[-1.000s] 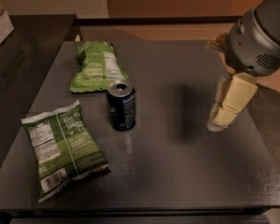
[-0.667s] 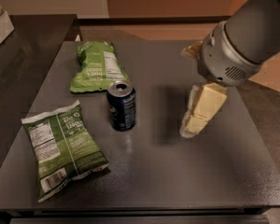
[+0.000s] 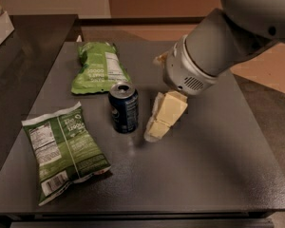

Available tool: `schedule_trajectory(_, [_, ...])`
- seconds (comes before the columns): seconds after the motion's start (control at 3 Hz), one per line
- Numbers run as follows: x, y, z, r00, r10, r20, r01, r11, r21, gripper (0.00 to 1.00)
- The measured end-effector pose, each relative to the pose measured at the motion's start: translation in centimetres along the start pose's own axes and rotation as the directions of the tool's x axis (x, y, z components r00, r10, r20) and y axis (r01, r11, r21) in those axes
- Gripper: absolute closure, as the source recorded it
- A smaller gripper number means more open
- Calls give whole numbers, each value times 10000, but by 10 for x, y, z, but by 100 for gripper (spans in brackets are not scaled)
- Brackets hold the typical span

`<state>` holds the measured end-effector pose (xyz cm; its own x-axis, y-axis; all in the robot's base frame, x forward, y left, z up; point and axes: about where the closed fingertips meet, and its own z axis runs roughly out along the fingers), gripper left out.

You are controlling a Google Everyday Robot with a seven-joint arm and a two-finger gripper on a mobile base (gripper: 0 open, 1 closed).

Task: Pick pepsi can

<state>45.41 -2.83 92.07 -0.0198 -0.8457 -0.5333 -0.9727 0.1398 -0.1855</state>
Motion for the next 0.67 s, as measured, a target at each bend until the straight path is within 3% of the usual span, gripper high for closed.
schedule_trajectory(0.67, [-25,-2,39,9962,622,601,-583,9961,-659,0])
